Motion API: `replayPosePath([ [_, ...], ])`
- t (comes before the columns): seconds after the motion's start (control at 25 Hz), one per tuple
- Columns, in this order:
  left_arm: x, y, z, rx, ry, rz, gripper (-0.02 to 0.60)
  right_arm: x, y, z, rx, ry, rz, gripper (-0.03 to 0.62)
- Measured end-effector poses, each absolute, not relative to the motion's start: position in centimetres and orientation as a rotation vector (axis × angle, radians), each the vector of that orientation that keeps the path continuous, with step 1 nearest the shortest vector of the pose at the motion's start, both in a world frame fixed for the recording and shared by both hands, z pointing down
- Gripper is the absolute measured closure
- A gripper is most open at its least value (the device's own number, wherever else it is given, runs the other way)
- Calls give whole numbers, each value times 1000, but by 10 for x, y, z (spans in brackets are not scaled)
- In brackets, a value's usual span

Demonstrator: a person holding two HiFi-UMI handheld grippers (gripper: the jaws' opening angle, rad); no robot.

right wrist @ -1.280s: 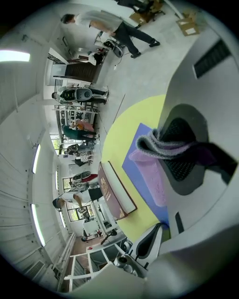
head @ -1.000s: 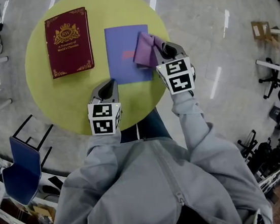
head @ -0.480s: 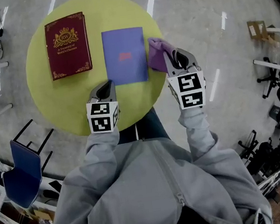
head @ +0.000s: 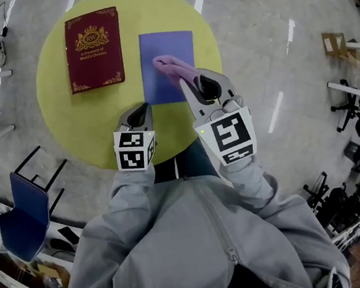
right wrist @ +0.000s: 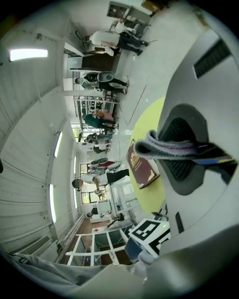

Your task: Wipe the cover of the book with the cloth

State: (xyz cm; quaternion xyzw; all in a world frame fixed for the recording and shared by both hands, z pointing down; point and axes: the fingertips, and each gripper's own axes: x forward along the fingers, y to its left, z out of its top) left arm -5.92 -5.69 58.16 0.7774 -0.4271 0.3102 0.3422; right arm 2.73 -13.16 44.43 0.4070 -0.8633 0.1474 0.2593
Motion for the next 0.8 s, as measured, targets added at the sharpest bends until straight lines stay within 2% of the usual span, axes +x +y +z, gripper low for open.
replayPosePath([
  [0.36,-60,-57,585,2025,-1116,828,565,-58,-110,460,864,-2528,747,533],
  [0.56,-60,-57,585,2025,-1117,828,565,-59,-118,515,835,-2424,981,533],
  [0.8,-61,-58,587,2025,-1114,827,565,-43,-119,562,812,-2283,894,533],
])
